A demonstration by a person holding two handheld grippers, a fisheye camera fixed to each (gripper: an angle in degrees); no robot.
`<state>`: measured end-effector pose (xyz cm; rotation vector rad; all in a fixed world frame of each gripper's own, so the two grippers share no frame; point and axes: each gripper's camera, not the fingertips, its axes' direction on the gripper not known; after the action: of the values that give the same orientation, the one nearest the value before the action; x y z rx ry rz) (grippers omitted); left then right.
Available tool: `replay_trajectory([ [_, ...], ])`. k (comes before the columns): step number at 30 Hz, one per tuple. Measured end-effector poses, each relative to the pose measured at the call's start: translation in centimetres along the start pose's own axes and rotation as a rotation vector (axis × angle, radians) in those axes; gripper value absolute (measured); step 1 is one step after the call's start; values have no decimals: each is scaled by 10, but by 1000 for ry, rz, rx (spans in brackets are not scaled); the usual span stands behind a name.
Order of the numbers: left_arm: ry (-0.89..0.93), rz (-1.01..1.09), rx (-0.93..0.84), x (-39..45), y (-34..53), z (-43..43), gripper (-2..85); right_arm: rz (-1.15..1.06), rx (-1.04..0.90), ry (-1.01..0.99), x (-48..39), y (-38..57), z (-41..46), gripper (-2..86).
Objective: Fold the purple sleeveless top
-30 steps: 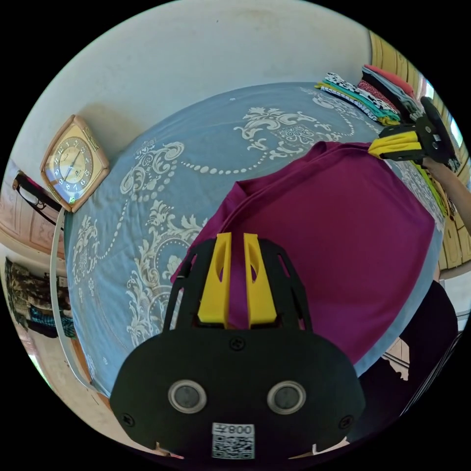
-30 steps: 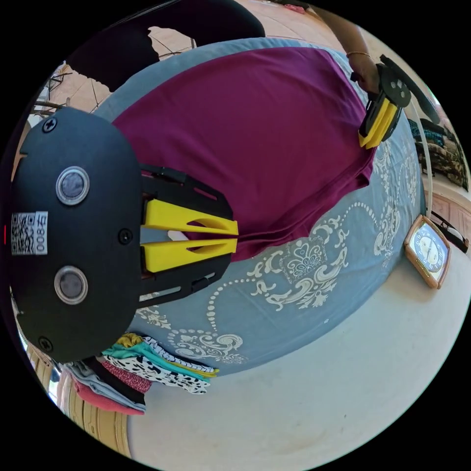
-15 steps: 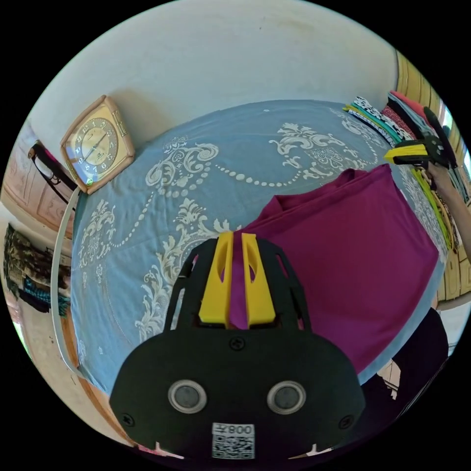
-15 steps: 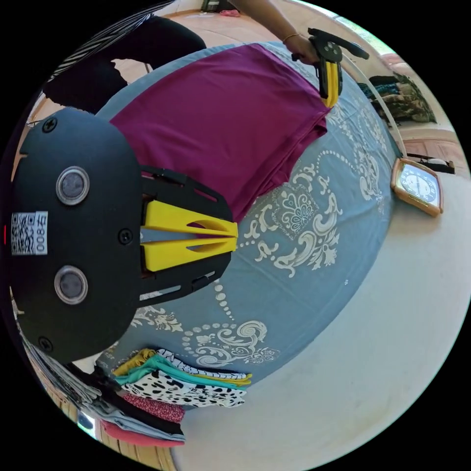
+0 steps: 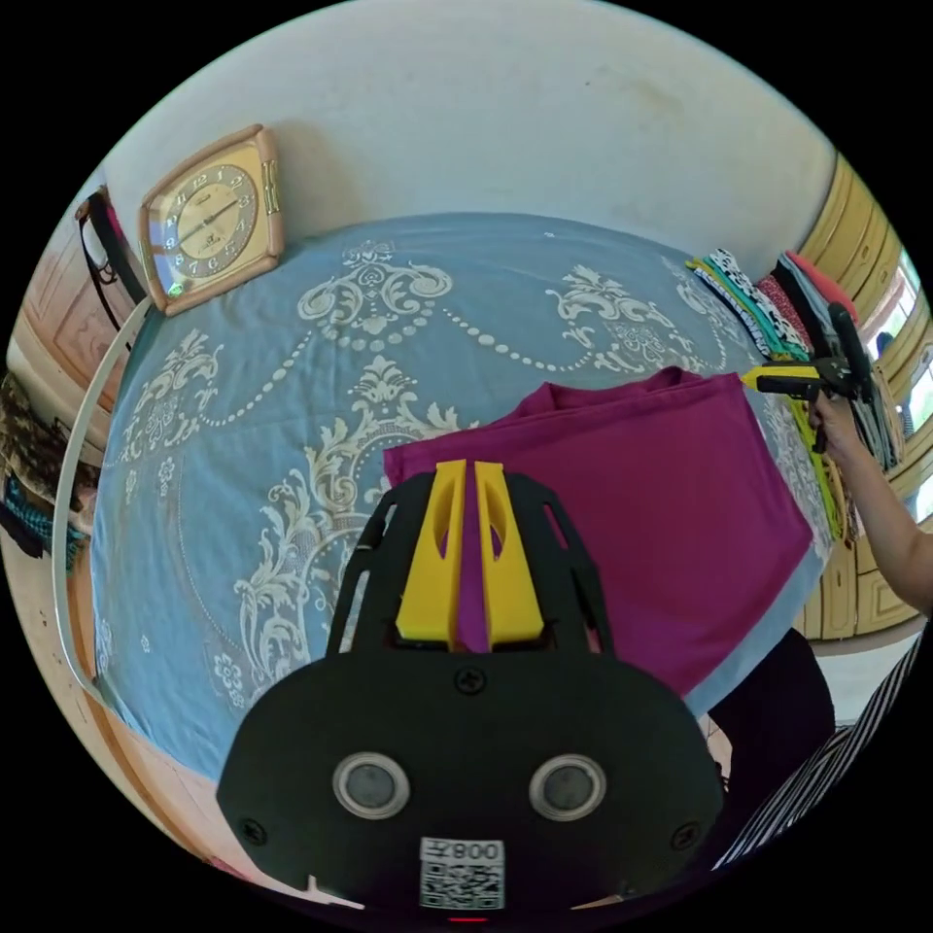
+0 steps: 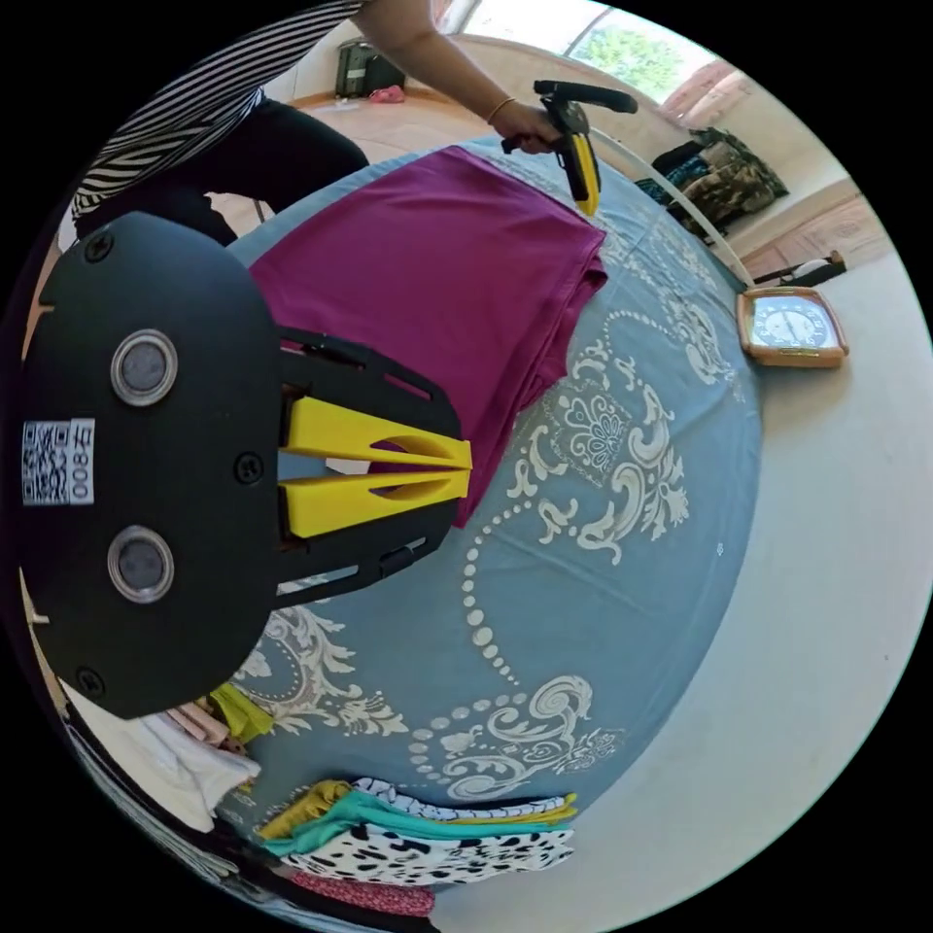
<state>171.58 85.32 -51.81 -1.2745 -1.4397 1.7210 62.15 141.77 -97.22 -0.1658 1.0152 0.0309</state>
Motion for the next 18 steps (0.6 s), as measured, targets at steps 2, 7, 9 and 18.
replay_trajectory([
  [2, 50, -1, 2, 4, 17, -4, 28, 52, 19, -57, 19, 26, -18, 13],
  [7, 213, 6, -36, 34, 70, -7, 44, 297, 15, -372, 73, 137, -47, 62],
  [9, 281, 46, -63, 60, 91, -5, 55, 396, 2, -483, 89, 176, -48, 72],
  [18, 397, 278, -101, 171, 114, 12, 68, 615, 24, -689, 158, 266, -55, 85],
])
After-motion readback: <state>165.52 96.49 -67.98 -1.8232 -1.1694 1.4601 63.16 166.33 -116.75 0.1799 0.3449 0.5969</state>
